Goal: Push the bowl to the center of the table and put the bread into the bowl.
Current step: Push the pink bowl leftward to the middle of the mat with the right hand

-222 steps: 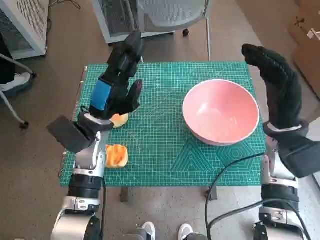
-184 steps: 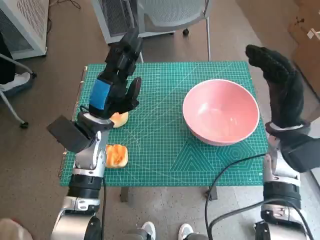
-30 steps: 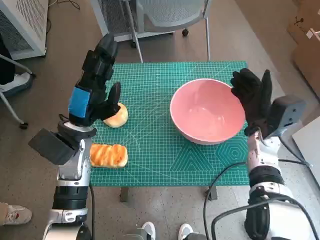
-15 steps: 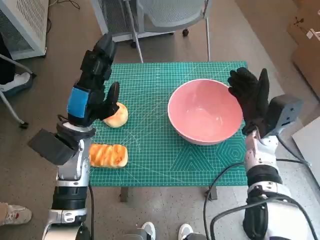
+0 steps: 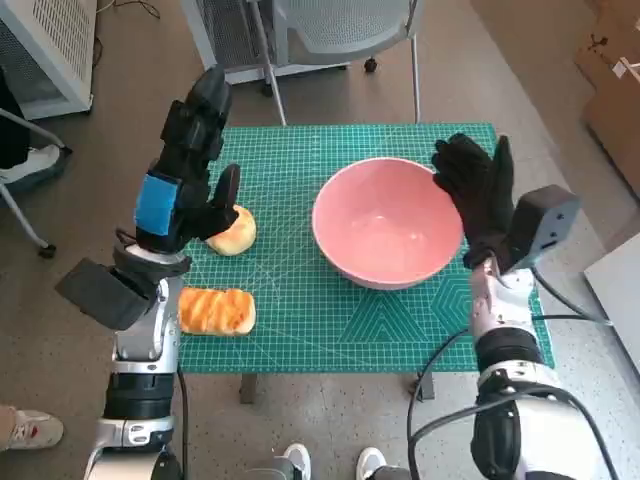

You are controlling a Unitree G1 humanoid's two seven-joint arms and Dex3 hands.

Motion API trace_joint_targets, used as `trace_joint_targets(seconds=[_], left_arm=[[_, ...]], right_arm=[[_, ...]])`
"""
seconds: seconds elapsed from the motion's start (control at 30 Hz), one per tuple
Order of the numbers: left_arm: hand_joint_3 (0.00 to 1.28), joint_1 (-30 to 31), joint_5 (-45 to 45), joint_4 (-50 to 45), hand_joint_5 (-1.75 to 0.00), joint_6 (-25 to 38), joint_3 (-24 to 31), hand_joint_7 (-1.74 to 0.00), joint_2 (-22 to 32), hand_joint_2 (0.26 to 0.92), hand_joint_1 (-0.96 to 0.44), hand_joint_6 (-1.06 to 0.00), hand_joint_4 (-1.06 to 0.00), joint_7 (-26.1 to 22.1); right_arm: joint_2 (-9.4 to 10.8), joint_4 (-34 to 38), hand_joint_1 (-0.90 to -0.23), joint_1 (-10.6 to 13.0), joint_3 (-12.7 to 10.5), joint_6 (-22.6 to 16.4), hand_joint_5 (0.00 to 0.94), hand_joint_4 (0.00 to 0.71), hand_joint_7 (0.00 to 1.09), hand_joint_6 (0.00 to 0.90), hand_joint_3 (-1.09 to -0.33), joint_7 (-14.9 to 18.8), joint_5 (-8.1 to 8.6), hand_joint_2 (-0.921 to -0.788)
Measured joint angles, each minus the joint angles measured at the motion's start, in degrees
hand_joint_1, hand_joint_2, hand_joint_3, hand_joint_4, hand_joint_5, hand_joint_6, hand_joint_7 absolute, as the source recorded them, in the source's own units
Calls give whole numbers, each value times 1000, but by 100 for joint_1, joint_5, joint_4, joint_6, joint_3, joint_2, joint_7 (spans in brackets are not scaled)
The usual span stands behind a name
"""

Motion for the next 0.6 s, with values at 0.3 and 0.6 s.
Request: trace_joint_targets(seconds=[0.3, 0.6], left_arm=[[637, 6, 7, 0, -118, -3, 12, -336, 16, 917, -573, 1, 1, 0], [635, 17, 31, -5, -121, -12, 12, -325, 19, 921, -581, 1, 1, 2]], right_arm=[[204, -3, -579, -54, -37, 1, 3, 254, 7, 381, -719, 8, 39, -921], [349, -3, -575, -137, -21, 6, 0, 236, 3, 373, -733, 40, 36, -921]])
